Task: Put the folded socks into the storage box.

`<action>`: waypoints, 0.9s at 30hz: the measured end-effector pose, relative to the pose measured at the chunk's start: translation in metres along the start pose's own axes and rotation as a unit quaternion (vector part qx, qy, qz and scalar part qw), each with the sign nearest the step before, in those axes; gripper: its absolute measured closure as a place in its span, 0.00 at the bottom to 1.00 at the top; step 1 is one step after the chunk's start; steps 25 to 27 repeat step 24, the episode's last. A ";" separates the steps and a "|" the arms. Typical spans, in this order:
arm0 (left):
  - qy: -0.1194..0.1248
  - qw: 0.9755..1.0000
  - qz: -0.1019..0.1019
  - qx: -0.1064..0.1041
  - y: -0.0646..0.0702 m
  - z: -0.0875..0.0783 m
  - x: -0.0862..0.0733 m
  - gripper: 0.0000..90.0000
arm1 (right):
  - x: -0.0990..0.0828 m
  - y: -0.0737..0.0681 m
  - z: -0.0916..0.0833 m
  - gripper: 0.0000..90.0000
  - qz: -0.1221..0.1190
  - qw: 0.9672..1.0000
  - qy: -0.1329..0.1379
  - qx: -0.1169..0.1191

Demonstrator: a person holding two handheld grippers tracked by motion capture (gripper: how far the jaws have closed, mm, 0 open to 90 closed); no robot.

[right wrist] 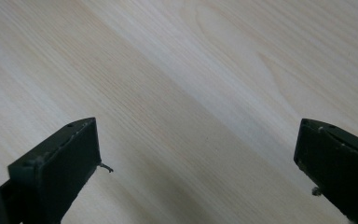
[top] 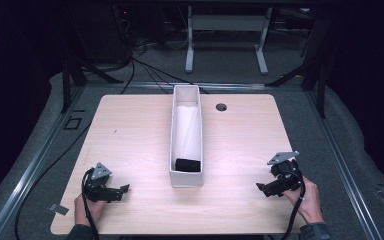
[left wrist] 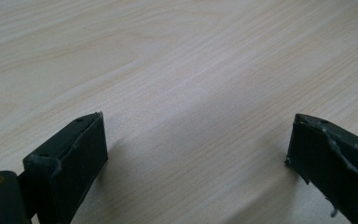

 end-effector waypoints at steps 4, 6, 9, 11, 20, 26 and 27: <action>0.000 1.000 0.000 0.001 0.000 0.000 0.000 0.05 | -0.011 0.004 0.010 0.00 0.013 1.000 0.000 -0.002; 0.000 1.000 -0.001 0.000 0.000 0.000 0.000 0.05 | -0.015 0.004 0.013 0.00 0.020 1.000 0.005 -0.002; 0.000 1.000 0.000 0.001 0.000 0.000 0.000 0.05 | -0.019 0.005 0.014 0.00 0.028 1.000 0.006 -0.009; 0.000 1.000 0.000 0.000 0.000 0.000 0.000 0.05 | -0.021 0.005 0.016 0.00 0.032 0.999 0.021 -0.010; 0.001 1.000 0.000 -0.001 0.000 0.000 0.000 0.05 | -0.040 0.013 0.035 0.00 0.082 0.995 0.053 -0.008; 0.001 1.000 0.000 -0.001 0.000 0.000 0.000 0.05 | -0.046 0.015 0.037 0.00 0.100 0.990 0.093 -0.021; 0.001 1.000 0.000 -0.001 0.000 0.000 0.000 0.05 | -0.046 0.015 0.037 0.00 0.100 0.990 0.093 -0.021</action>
Point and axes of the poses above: each handheld gripper's, and its own axes: z roughly forward along the jaws, x roughly out of its top, y roughly to its right, the point moved 1 cm from there along z, roughly forward along the jaws, and after that the axes turned 6 degrees about z, right-handed, at the moved point
